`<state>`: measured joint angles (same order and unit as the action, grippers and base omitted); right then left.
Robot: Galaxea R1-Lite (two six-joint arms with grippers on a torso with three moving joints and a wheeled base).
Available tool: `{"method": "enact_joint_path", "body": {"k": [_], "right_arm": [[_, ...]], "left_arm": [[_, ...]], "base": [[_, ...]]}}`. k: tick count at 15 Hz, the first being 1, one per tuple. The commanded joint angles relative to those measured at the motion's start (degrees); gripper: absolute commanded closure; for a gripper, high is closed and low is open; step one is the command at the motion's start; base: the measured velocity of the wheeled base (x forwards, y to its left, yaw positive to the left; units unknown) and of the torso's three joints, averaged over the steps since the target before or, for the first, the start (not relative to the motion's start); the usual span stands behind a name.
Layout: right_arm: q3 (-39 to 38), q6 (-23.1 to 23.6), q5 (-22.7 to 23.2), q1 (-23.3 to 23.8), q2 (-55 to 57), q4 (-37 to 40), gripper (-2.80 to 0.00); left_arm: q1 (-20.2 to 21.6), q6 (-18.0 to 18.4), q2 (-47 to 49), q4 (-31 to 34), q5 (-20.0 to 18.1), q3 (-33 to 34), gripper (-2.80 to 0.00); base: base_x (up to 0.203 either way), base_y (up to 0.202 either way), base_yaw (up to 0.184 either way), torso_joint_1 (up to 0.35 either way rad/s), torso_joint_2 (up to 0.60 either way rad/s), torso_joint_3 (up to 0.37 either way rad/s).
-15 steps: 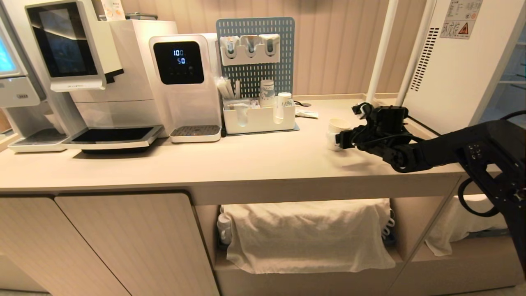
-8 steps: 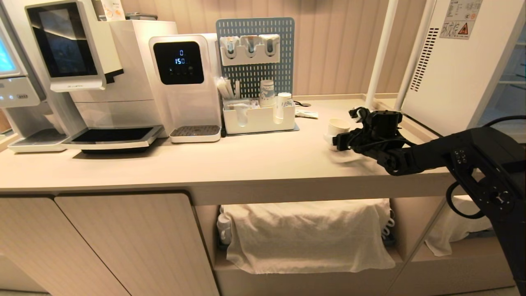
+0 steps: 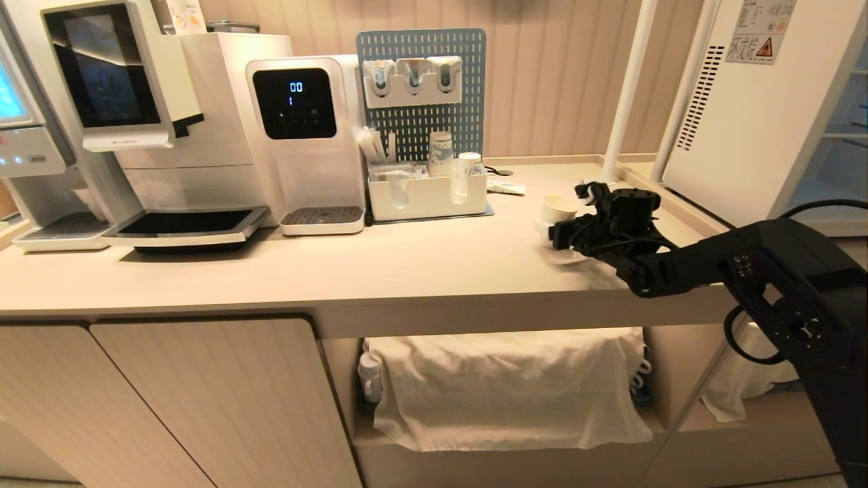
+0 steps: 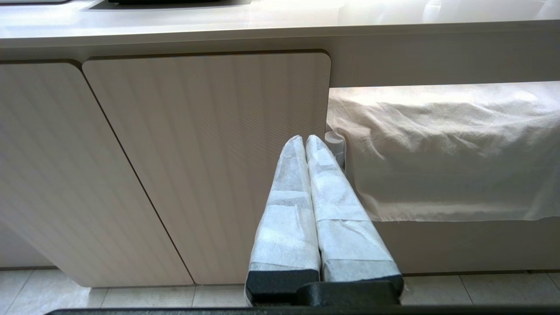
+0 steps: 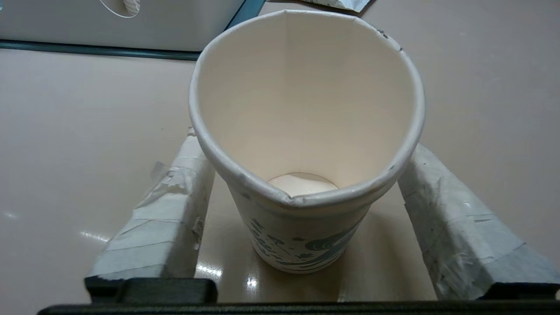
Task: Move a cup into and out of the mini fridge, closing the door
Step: Put the paper cup in the freezer
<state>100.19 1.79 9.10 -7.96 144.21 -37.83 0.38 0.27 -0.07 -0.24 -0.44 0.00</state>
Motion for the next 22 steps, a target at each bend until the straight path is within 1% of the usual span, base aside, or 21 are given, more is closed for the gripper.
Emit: {"method": "enact_joint_path", "body": {"k": [1,5,8,10,11,12,13,14,16,17,18,19,20,22], "right_arm": [[-0.8,0.6,0.1,0.0,-0.9,0.0,0.00],[-2.6,0.7,0.1,0.0,-4.0,0.3,0.00],[-5.4,0.7,0.1,0.0,-7.2,0.1,0.00],[-8.7,0.9,-0.2,0.6,-11.9,1.0,0.00],[-10.9,1.5,-0.3,1.1,-16.2,3.8,0.00],[-13.0,2.3,-0.3,1.6,-21.6,8.5,0.00],[-14.7,3.3,-0.3,2.2,-27.6,14.9,0.00],[-16.3,4.9,-0.3,2.9,-34.7,24.2,0.00],[-19.3,8.0,-0.3,4.5,-50.0,45.2,0.00],[-21.6,8.2,-0.3,5.1,-57.5,52.5,0.00],[-25.4,7.9,-0.6,5.6,-65.6,57.8,0.00],[-30.5,7.5,-1.6,6.0,-73.8,60.9,0.00],[-37.4,7.2,-3.0,6.4,-81.6,62.3,0.00],[-56.9,5.8,-5.8,6.8,-97.2,60.6,0.00]], "left_arm": [[0.1,0.0,0.1,0.0,0.0,0.0,0.00],[0.1,0.0,0.1,0.0,0.0,0.0,0.00],[0.1,0.0,0.1,0.0,0.0,0.0,0.00],[0.1,0.0,0.1,0.0,0.0,0.0,0.00],[0.1,0.0,0.1,0.0,0.0,0.0,0.00],[0.1,0.0,0.1,0.0,0.0,0.0,0.00],[0.1,0.0,0.1,0.0,0.0,0.0,0.00],[0.1,0.0,0.1,0.0,0.0,0.0,0.00],[0.1,0.0,0.1,0.0,0.0,0.0,0.00],[0.0,0.0,0.1,0.0,0.0,0.0,0.00],[0.1,0.0,0.1,0.0,0.0,0.0,0.00],[0.1,0.0,0.1,0.0,0.0,0.0,0.00],[0.1,0.0,0.1,0.0,0.0,0.0,0.00],[0.1,0.0,0.1,0.0,0.0,0.0,0.00]], "base": [[0.000,0.000,0.000,0.000,0.00,0.000],[0.000,0.000,0.000,0.000,0.00,0.000],[0.000,0.000,0.000,0.000,0.00,0.000],[0.000,0.000,0.000,0.000,0.00,0.000],[0.000,0.000,0.000,0.000,0.00,0.000],[0.000,0.000,0.000,0.000,0.00,0.000],[0.000,0.000,0.000,0.000,0.00,0.000],[0.000,0.000,0.000,0.000,0.00,0.000],[0.000,0.000,0.000,0.000,0.00,0.000],[0.000,0.000,0.000,0.000,0.00,0.000],[0.000,0.000,0.000,0.000,0.00,0.000],[0.000,0.000,0.000,0.000,0.00,0.000],[0.000,0.000,0.000,0.000,0.00,0.000],[0.000,0.000,0.000,0.000,0.00,0.000]]}}
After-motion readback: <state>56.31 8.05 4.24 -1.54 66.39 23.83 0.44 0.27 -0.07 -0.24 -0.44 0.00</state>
